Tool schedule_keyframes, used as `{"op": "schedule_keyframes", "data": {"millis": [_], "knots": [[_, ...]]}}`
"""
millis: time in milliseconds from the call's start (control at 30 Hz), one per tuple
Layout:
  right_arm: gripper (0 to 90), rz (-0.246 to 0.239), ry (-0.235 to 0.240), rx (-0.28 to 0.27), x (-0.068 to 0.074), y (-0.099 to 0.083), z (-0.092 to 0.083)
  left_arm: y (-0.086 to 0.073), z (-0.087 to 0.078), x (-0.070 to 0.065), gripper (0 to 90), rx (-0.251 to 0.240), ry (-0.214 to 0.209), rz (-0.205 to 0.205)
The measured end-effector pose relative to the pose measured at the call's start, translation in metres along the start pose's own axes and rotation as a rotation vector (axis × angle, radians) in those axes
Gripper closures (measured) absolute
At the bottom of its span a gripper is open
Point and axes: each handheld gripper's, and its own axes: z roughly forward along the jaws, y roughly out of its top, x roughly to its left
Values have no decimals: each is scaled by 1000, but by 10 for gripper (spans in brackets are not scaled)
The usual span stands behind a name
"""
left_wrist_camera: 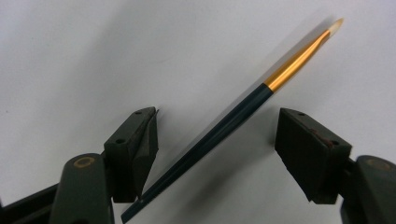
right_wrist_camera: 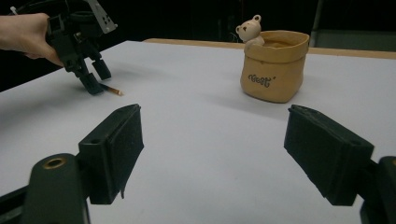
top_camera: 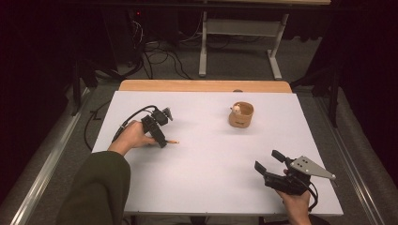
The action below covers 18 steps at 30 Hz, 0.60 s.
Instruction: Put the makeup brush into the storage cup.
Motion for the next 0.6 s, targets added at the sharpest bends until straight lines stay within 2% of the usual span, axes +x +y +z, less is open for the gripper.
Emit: {"op": "schedule_keyframes", "data": {"millis": [167,600], "knots": [[214,3,2,-1,0,0,0,0,-1,0,349,2,-1,18],[217,16,13,-8,-2,0,0,0,-1,-1,423,-7,-12,21]]}}
